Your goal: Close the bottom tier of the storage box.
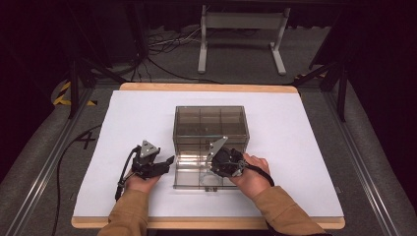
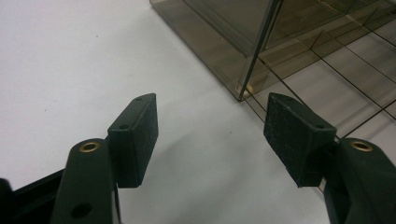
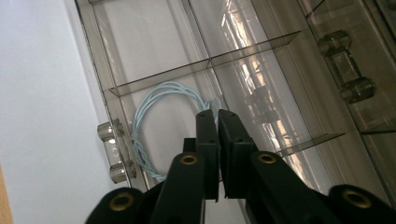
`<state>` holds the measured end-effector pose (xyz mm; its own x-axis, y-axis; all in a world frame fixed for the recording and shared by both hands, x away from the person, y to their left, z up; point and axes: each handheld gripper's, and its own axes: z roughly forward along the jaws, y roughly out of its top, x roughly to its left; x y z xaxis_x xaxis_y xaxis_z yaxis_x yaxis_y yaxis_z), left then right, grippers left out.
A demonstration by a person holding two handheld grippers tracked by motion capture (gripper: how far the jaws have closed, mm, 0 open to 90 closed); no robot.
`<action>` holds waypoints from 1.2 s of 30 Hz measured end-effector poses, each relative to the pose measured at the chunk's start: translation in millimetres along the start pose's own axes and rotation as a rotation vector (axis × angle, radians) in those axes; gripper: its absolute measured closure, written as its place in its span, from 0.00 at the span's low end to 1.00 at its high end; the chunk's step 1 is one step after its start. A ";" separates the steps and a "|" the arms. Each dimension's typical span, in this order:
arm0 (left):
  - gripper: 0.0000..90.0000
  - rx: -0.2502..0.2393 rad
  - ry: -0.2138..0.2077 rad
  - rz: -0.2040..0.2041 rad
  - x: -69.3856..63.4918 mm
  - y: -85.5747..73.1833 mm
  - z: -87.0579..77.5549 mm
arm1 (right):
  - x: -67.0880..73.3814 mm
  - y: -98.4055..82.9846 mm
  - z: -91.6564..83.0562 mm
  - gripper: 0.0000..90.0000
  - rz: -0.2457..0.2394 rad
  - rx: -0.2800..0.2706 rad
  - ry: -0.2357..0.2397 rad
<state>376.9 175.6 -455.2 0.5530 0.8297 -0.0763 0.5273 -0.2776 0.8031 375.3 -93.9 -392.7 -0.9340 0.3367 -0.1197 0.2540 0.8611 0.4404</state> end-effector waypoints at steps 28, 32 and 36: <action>0.40 0.000 0.001 -0.005 0.1 0.4 0.6 | 23.8 -8.5 -20.1 1.00 -0.067 -0.036 0.074; 0.40 0.000 0.002 -0.006 0.1 0.4 0.7 | 29.4 -10.0 -17.4 1.00 -0.077 -0.032 0.092; 0.40 0.000 0.002 -0.004 -0.1 0.4 0.8 | 31.8 -11.6 -15.2 1.00 -0.085 -0.033 0.100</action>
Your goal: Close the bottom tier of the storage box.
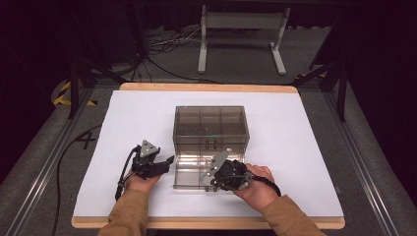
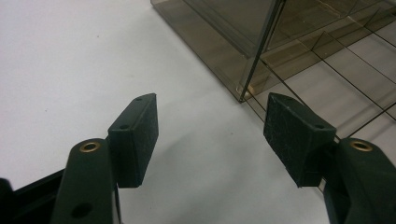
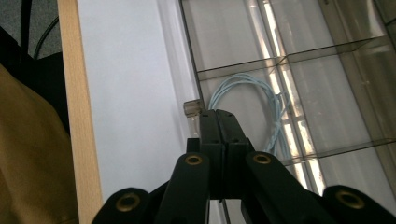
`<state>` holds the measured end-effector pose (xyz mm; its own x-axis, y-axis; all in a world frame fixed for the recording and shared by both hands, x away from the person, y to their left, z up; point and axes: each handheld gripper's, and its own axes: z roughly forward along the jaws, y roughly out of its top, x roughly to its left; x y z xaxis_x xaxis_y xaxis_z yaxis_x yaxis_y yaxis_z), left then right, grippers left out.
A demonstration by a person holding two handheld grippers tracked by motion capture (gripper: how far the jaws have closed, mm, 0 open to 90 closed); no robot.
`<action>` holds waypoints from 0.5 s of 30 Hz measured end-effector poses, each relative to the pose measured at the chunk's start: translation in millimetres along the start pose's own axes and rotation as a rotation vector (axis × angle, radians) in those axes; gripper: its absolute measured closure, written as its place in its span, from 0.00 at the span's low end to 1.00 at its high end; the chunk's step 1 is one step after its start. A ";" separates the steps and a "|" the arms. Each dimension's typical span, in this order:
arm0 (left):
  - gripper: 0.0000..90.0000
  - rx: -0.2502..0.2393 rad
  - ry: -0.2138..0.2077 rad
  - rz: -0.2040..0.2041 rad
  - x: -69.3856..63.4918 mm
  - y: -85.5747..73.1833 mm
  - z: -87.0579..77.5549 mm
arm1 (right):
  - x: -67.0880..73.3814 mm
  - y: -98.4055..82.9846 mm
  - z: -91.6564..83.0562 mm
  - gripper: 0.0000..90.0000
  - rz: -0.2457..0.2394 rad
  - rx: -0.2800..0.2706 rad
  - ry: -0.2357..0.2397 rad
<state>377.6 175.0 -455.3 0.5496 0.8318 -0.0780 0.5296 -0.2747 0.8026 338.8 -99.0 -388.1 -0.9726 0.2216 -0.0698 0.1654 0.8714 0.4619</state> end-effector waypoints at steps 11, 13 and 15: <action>0.40 0.000 0.000 0.000 0.0 0.0 0.0 | 8.3 -3.4 10.5 1.00 -0.016 0.017 0.029; 0.40 -0.001 0.000 -0.001 0.0 0.0 0.0 | 9.8 -3.5 12.1 1.00 -0.019 0.026 0.033; 0.40 -0.001 0.000 0.000 0.0 0.0 0.0 | 10.3 -3.4 12.9 1.00 -0.021 0.026 0.032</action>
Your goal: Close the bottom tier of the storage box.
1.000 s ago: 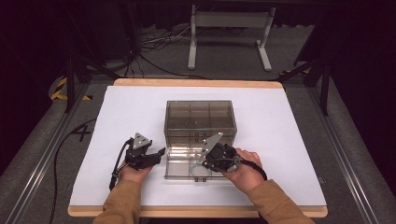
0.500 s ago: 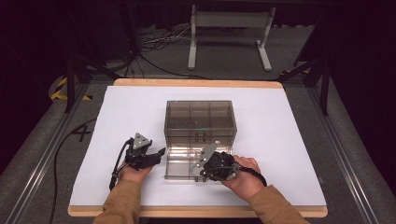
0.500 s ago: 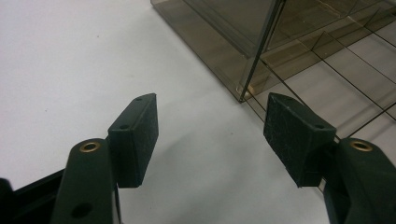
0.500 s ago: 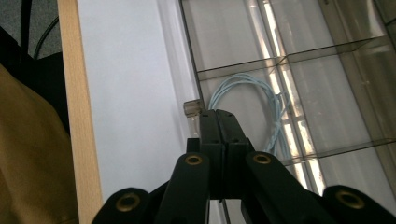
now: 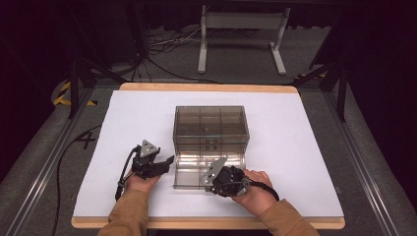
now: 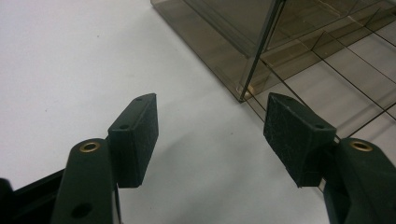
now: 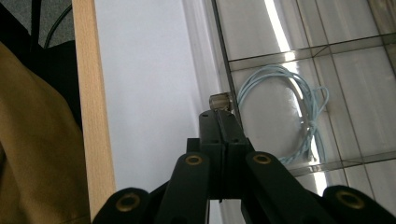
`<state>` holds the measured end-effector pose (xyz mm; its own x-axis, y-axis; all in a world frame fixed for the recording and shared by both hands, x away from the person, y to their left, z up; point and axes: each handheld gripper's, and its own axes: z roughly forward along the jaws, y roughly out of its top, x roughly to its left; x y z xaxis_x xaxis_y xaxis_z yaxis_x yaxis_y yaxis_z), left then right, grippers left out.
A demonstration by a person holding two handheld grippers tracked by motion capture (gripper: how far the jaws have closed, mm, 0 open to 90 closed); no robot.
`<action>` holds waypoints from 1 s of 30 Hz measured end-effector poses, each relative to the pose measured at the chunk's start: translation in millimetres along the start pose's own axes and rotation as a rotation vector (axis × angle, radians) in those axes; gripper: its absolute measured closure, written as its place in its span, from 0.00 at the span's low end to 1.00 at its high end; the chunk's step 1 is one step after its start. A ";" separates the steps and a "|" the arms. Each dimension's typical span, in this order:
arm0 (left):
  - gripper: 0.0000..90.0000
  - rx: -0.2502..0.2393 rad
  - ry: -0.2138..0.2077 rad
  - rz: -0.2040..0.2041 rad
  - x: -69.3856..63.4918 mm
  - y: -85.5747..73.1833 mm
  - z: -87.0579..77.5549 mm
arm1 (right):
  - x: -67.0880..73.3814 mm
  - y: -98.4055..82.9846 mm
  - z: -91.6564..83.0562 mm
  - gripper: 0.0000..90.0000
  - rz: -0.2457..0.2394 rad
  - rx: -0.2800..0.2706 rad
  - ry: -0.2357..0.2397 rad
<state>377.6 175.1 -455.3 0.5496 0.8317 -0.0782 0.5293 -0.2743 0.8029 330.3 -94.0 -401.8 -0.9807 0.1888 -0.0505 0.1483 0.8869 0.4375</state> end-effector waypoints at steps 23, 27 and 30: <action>0.40 0.001 0.000 0.003 -0.1 0.0 0.0 | 10.3 0.4 17.4 1.00 -0.023 0.055 0.002; 0.40 0.001 0.000 0.002 0.0 0.0 0.0 | 10.2 0.2 18.5 1.00 -0.021 0.065 0.000; 0.40 0.001 0.000 0.001 -0.1 0.0 0.0 | 10.2 0.3 18.6 1.00 -0.019 0.064 0.000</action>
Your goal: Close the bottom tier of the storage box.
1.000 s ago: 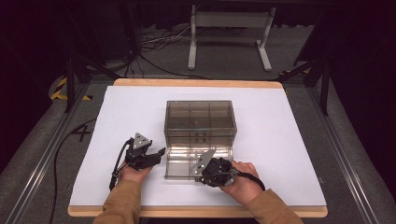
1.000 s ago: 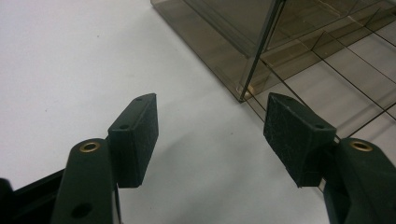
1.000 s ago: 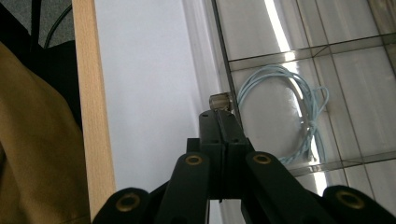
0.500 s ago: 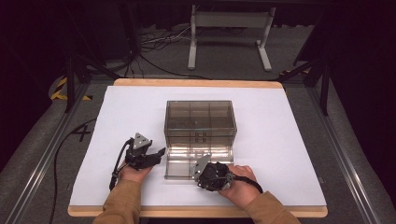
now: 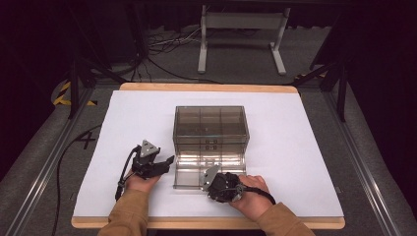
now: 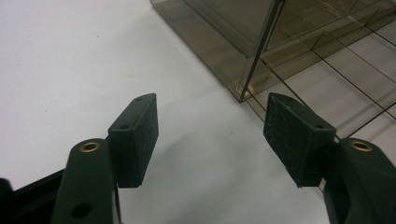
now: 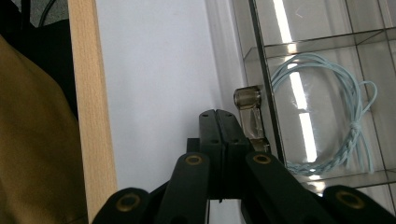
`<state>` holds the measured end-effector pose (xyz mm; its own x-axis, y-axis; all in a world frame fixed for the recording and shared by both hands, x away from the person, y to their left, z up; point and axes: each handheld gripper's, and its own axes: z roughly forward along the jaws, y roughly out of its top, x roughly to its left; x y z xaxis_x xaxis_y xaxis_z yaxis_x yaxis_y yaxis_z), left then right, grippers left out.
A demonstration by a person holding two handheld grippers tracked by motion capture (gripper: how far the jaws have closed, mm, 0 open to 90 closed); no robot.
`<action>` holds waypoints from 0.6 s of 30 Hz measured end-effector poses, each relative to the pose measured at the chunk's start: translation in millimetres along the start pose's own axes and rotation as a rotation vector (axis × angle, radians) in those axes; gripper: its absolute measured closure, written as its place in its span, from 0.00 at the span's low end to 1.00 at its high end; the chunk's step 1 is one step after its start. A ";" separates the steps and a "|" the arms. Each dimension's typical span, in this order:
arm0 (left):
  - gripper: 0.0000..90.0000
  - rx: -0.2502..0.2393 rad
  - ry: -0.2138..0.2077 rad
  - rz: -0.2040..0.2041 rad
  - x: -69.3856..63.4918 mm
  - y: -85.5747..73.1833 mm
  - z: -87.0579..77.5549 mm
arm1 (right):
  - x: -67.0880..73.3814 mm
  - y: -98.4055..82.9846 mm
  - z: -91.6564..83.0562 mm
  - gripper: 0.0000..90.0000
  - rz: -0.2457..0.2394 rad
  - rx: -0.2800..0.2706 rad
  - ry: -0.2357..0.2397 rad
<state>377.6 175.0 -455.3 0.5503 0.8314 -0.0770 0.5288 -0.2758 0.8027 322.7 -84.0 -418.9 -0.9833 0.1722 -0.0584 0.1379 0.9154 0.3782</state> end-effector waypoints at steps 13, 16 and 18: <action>0.40 0.001 0.001 0.001 0.0 0.0 -0.1 | -0.6 0.4 -0.1 1.00 0.009 -0.004 0.005; 0.40 0.001 0.001 0.000 0.0 0.0 -0.1 | -1.8 0.7 0.5 1.00 0.000 -0.012 0.007; 0.40 0.001 0.000 0.000 0.0 0.0 -0.1 | -2.3 1.4 0.2 1.00 0.005 -0.008 0.011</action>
<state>377.6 175.1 -455.2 0.5500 0.8316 -0.0768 0.5294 -0.2761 0.8022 325.1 -83.0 -418.4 -0.9839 0.1728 -0.0463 0.1419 0.9115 0.3860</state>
